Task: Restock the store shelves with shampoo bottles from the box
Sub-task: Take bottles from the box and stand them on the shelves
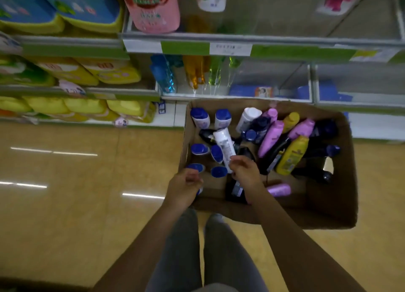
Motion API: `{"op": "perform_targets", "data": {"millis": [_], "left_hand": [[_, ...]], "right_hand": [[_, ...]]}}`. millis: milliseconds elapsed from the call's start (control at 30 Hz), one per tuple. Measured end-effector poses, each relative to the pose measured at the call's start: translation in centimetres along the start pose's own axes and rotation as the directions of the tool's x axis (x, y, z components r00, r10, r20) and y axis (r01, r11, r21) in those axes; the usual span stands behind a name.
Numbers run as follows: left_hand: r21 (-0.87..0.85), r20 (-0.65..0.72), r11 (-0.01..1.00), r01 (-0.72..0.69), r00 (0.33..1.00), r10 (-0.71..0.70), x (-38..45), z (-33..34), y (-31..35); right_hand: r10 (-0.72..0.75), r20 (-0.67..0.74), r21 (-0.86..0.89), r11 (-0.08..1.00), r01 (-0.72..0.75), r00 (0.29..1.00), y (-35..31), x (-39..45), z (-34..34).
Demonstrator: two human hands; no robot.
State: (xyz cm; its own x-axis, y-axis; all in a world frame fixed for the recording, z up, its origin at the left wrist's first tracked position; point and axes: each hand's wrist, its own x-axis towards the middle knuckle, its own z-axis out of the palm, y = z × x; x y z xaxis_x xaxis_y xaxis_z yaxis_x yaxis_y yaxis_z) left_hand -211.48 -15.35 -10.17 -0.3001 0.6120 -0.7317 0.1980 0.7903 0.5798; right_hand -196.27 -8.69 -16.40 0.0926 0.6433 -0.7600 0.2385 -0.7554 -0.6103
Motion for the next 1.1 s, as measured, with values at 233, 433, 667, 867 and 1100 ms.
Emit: {"op": "perform_targets", "data": {"millis": [233,433,667,867,1100], "left_hand": [[0.037,0.033,0.998,0.050,0.998,-0.051,1.1,1.0,-2.0],[0.067,0.050,0.995,0.068,0.996,-0.071,1.4,1.4,-2.7],[0.040,0.079,0.994,0.100,0.992,-0.103,1.0,1.4,-2.5],[0.018,0.094,0.997,0.070,0.993,-0.071,0.0,1.3,-1.6],[-0.105,0.044,0.994,-0.028,0.999,0.033,-2.6,1.1,2.0]], "right_hand": [[-0.051,0.042,-0.229,0.972,0.059,0.998,2.3,1.8,0.5],[-0.157,0.190,-0.397,0.890,0.222,0.969,3.4,2.1,1.5],[-0.240,0.233,-0.341,0.887,0.310,0.943,4.0,1.8,1.2],[-0.172,0.255,-0.179,0.959,0.221,0.952,2.1,0.2,-1.9],[-0.273,0.258,0.031,0.961,0.275,0.927,-4.3,-3.3,-5.4]]}}
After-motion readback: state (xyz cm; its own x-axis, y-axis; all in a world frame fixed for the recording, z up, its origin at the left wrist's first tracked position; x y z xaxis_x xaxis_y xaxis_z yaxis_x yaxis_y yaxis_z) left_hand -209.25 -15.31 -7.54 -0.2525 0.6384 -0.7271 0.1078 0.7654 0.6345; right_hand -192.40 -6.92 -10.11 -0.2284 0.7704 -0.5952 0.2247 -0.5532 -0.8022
